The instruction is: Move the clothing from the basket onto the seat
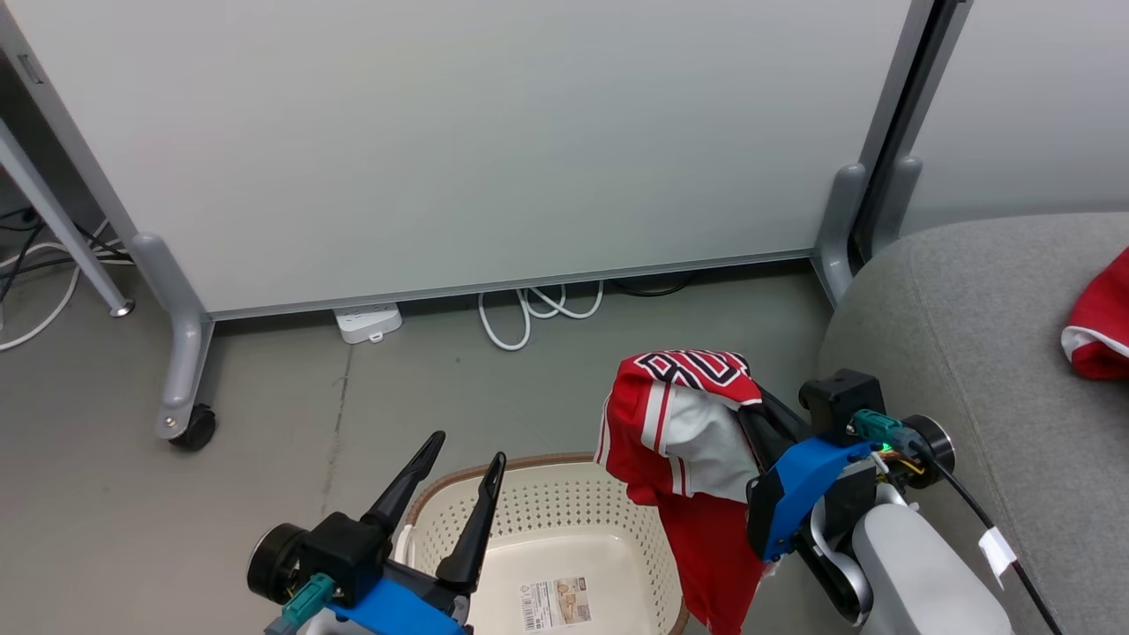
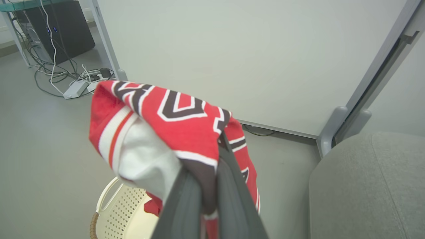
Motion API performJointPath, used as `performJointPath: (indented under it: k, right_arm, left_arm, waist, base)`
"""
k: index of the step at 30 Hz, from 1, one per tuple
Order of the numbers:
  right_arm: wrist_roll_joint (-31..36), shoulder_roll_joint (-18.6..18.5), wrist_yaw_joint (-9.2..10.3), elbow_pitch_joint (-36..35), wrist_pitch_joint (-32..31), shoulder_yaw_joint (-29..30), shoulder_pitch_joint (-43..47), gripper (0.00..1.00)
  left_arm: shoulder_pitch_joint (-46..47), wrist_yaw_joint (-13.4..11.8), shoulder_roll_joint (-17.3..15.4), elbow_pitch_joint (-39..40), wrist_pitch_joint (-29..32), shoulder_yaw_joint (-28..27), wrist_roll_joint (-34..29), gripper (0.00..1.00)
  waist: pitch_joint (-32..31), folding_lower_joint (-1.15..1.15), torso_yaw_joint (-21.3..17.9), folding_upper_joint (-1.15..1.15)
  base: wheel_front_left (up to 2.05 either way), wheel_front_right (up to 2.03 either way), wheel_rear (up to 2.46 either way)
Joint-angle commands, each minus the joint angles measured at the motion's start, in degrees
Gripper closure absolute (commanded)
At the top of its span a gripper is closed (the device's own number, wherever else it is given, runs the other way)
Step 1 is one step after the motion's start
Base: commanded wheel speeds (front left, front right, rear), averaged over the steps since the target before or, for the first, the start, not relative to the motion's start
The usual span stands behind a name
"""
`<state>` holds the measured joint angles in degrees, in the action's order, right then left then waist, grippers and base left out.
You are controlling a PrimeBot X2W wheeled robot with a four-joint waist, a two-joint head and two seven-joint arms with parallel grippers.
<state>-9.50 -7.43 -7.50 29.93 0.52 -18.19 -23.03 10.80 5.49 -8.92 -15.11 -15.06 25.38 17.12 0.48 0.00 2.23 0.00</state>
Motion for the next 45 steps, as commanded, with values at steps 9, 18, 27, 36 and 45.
performJointPath:
  k: [9, 18, 27, 36, 45]
  right_arm:
    - [-0.2, 0.5, 0.02, 0.0, 0.3, -0.2, -0.8, 1.0]
    - [-0.1, 0.3, 0.02, 0.1, 0.8, 0.8, -0.7, 1.0]
    - [0.3, 1.0, 0.02, -0.1, 1.2, 1.8, -0.2, 1.0]
    - [0.3, 0.9, 0.02, 0.0, 1.5, 2.4, 0.5, 1.0]
    - [0.3, 1.1, 0.02, -0.1, 1.4, 4.0, -0.1, 1.0]
  left_arm:
    - [0.2, 1.1, 0.2, -0.4, -0.2, -2.0, -1.7, 0.0]
    - [0.9, 1.7, 1.1, -0.7, -0.2, -2.4, -2.6, 0.0]
    - [1.5, 1.9, 0.8, -1.0, -0.2, -2.5, -3.2, 0.0]
    - [2.0, 2.0, 1.1, -1.7, -0.2, -2.0, -3.2, 0.0]
    - [2.8, 2.0, 0.8, -1.8, -0.2, -1.6, -3.2, 0.0]
  waist:
    - [0.9, 0.0, -8.6, 0.0]
    - [1.5, 0.0, -18.4, 0.0]
    - [2.6, 0.0, -27.9, 0.0]
    - [3.3, 0.0, -31.7, 0.0]
    - [4.3, 0.0, -30.5, 0.0]
  base:
    - [0.0, 0.0, 0.0]
    - [0.0, 0.0, 0.0]
    - [0.0, 0.0, 0.0]
    - [0.0, 0.0, 0.0]
    - [0.0, 0.0, 0.0]
